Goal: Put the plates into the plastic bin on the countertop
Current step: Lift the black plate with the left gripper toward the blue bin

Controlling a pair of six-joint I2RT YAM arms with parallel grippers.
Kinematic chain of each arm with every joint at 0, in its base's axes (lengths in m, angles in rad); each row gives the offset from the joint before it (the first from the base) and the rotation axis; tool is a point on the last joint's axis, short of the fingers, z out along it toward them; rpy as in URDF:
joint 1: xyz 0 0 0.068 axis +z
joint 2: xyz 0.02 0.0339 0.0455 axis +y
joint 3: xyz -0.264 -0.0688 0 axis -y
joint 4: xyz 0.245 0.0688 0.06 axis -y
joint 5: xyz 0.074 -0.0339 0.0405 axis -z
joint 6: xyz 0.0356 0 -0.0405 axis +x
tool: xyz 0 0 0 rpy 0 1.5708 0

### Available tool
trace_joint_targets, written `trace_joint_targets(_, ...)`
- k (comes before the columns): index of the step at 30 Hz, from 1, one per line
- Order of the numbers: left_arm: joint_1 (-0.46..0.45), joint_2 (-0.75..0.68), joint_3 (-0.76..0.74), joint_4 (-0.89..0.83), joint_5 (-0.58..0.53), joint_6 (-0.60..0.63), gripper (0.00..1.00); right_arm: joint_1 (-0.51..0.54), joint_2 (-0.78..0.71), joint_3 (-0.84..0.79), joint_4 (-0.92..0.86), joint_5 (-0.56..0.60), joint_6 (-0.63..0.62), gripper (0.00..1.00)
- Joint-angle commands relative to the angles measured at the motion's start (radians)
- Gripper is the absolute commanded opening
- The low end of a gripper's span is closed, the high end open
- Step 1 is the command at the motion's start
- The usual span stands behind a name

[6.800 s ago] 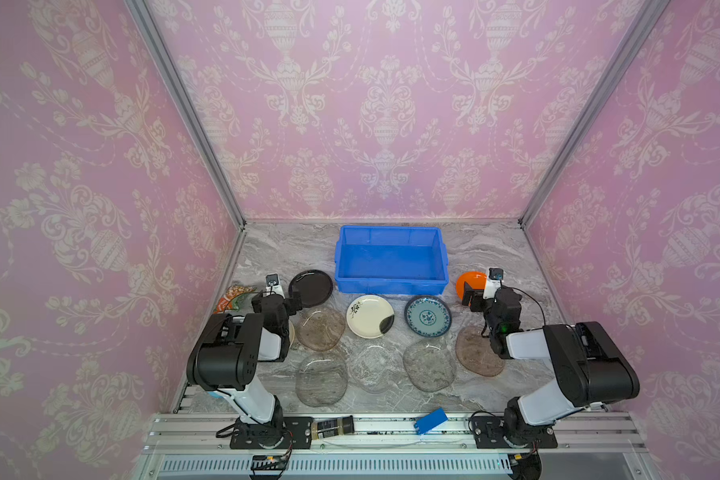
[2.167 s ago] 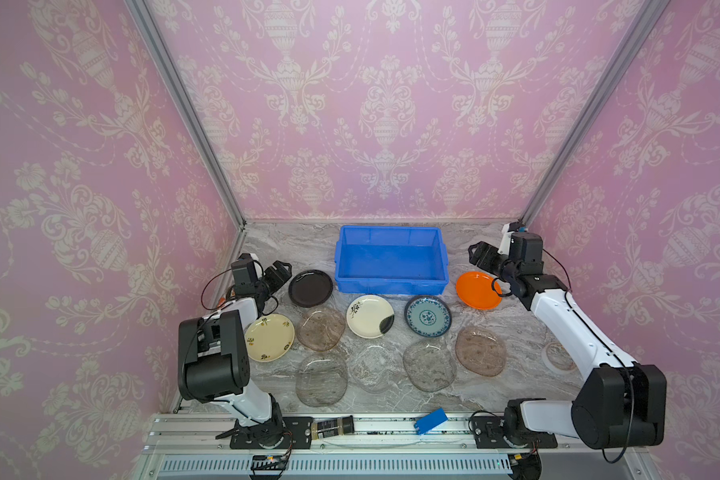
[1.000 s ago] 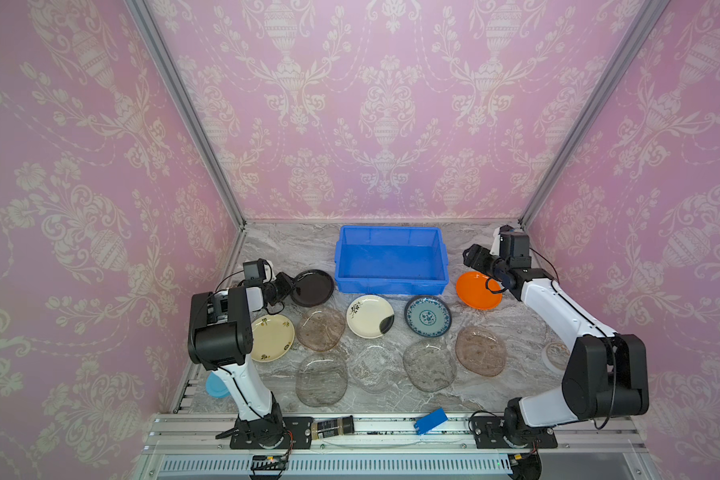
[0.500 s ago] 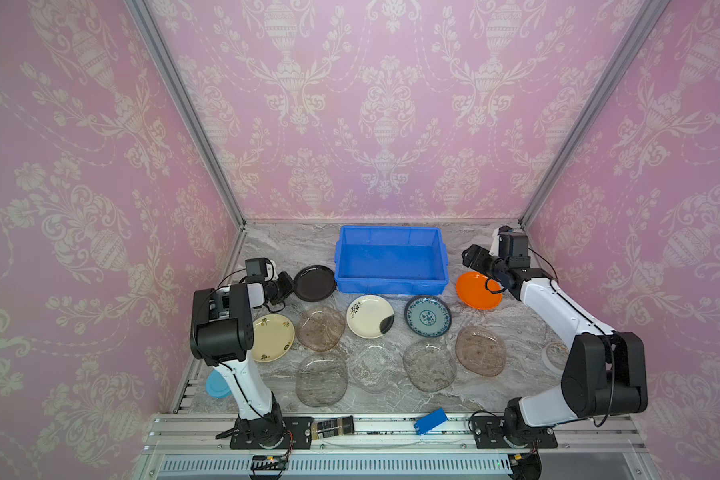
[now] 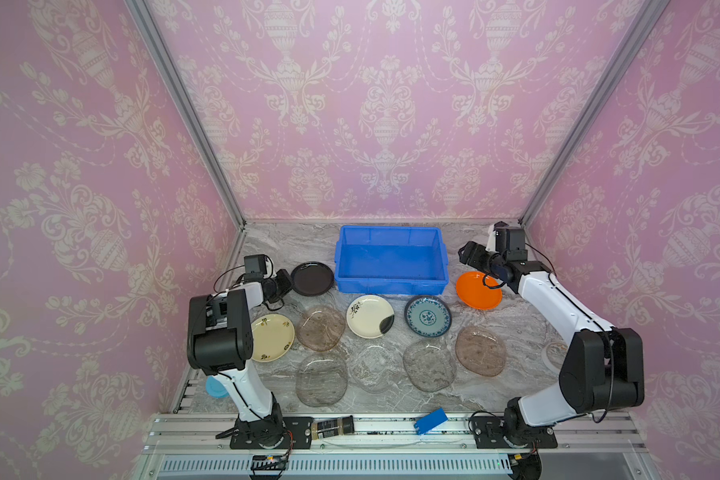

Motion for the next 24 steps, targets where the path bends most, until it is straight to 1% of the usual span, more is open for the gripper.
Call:
trace_joint_targets(1, -0.001, -0.14, 0.059, -0.086, -0.164, 0.051, 0.0, 0.032, -0.028, 0.057, -0.034, -0.009, -0.007, 0.84)
trace_joint_targets(3, -0.003, -0.204, 0.087, -0.116, -0.208, 0.063, 0.0, 0.066, -0.02, 0.101, -0.053, -0.022, -0.021, 0.83)
trace_joint_targets(4, -0.003, -0.226, 0.105, -0.129, -0.212, 0.068, 0.0, 0.082, -0.006, 0.136, -0.085, -0.03, -0.031, 0.83)
trace_joint_targets(6, -0.007, -0.266, 0.153, -0.163, -0.214, 0.068, 0.0, 0.123, 0.023, 0.214, -0.148, -0.043, -0.057, 0.83)
trace_joint_targets(8, -0.017, -0.287, 0.206, -0.189, -0.185, 0.061, 0.0, 0.155, 0.03, 0.234, -0.134, -0.073, -0.054, 0.83)
trace_joint_targets(10, -0.036, -0.287, 0.257, -0.206, -0.117, 0.041, 0.0, 0.167, 0.03, 0.223, -0.06, -0.163, -0.014, 0.81)
trace_joint_targets(11, -0.052, -0.278, 0.28, -0.207, -0.07, 0.022, 0.0, 0.168, 0.031, 0.204, 0.013, -0.238, 0.023, 0.8)
trace_joint_targets(13, -0.1, -0.241, 0.318, -0.196, 0.042, -0.021, 0.0, 0.168, 0.037, 0.146, 0.215, -0.426, 0.108, 0.79)
trace_joint_targets(15, -0.162, -0.187, 0.349, -0.175, 0.146, -0.074, 0.0, 0.175, 0.056, 0.1, 0.386, -0.529, 0.229, 0.76)
trace_joint_targets(17, -0.225, -0.147, 0.36, -0.145, 0.189, -0.108, 0.0, 0.184, 0.083, 0.093, 0.44, -0.564, 0.281, 0.72)
trace_joint_targets(20, -0.303, -0.103, 0.387, -0.147, 0.183, -0.106, 0.0, 0.199, 0.095, 0.082, 0.469, -0.568, 0.295, 0.69)
trace_joint_targets(22, -0.326, -0.075, 0.388, -0.125, 0.185, -0.11, 0.0, 0.206, 0.098, 0.081, 0.452, -0.555, 0.279, 0.68)
trace_joint_targets(24, -0.334, -0.047, 0.403, -0.116, 0.199, -0.115, 0.0, 0.209, 0.113, 0.102, 0.377, -0.532, 0.239, 0.64)
